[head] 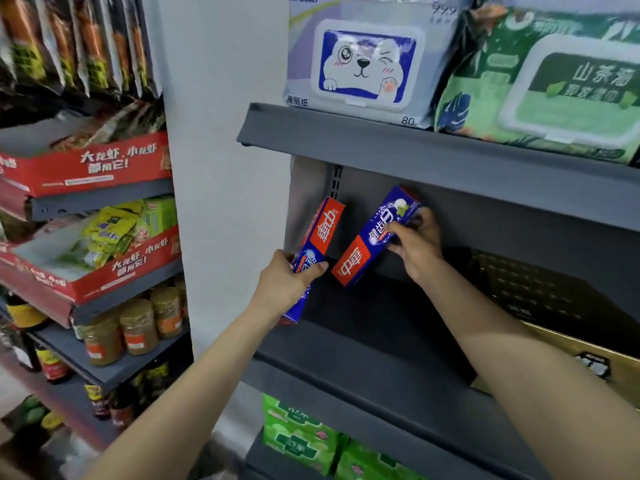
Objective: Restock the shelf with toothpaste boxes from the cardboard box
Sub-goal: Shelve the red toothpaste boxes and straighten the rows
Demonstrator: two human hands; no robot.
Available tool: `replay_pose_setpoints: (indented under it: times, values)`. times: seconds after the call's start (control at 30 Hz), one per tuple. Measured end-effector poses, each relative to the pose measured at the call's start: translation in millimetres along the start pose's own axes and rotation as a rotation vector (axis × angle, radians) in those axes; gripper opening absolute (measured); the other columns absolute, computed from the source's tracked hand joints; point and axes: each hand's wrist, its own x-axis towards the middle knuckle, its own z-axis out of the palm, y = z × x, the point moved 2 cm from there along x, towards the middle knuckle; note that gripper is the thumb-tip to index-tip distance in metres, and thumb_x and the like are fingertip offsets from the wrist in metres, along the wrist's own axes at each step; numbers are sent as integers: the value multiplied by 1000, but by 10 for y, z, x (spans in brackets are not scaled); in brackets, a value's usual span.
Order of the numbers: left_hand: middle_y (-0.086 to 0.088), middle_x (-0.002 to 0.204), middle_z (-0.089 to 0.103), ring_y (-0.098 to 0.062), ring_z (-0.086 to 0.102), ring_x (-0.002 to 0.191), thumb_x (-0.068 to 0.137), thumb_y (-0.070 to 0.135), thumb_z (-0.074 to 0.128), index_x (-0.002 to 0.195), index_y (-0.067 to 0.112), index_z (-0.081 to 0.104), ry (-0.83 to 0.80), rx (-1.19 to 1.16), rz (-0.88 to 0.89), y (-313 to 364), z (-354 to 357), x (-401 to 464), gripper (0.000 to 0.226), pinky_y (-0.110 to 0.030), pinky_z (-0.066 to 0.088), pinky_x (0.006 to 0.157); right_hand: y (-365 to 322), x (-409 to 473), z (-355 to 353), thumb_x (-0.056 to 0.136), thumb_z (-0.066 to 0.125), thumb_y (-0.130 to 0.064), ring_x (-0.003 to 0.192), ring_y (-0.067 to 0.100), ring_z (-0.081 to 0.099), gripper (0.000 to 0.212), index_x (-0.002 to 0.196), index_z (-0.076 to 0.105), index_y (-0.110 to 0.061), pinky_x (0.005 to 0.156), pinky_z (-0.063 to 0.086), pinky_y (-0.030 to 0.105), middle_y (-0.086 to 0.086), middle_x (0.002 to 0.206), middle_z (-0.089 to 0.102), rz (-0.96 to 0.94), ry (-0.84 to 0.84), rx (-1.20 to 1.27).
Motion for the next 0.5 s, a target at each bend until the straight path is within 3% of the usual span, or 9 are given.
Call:
replay_pose_setpoints:
  times: [0.1, 0.17, 0.27, 0.4, 0.5]
  values:
    - [-7, 113, 63, -25, 68, 89, 74, 53, 71, 112, 17, 42, -9, 1, -2, 6, 24, 42, 59, -43, 56, 84, 127, -1, -49, 75, 67, 10, 88, 15, 62, 42, 98, 45, -17, 86, 53, 43, -3, 92, 59, -68, 43, -12]
    - [-7, 111, 63, -25, 68, 88, 74, 52, 72, 111, 17, 42, -26, 9, 16, 27, 66, 69, 58, -43, 56, 83, 179, -29, -147, 67, 77, 3, 87, 12, 61, 58, 109, 42, -17, 88, 53, 37, -2, 97, 59, -155, 93, -252]
    - [-8, 110, 63, -26, 68, 86, 74, 49, 73, 112, 14, 44, -48, 25, 53, 74, 121, 95, 59, -42, 57, 82, 266, -62, -243, 64, 82, -6, 100, 18, 59, 73, 123, 40, -17, 85, 49, 30, 4, 112, 57, -195, 110, -512]
    - [-6, 112, 62, -25, 67, 87, 75, 50, 71, 117, 13, 45, -59, 83, 67, 100, 142, 114, 62, -37, 57, 80, 326, 4, -314, 67, 82, -18, 125, 35, 41, 71, 127, 45, -14, 96, 44, 44, 19, 132, 45, -161, 289, -948]
    - [-6, 113, 63, -23, 67, 87, 75, 51, 70, 117, 12, 45, -64, 92, 70, 108, 125, 126, 63, -36, 57, 79, 369, 35, -335, 76, 76, -24, 124, 37, 42, 70, 135, 38, -20, 92, 45, 47, 19, 132, 43, -97, 291, -1087]
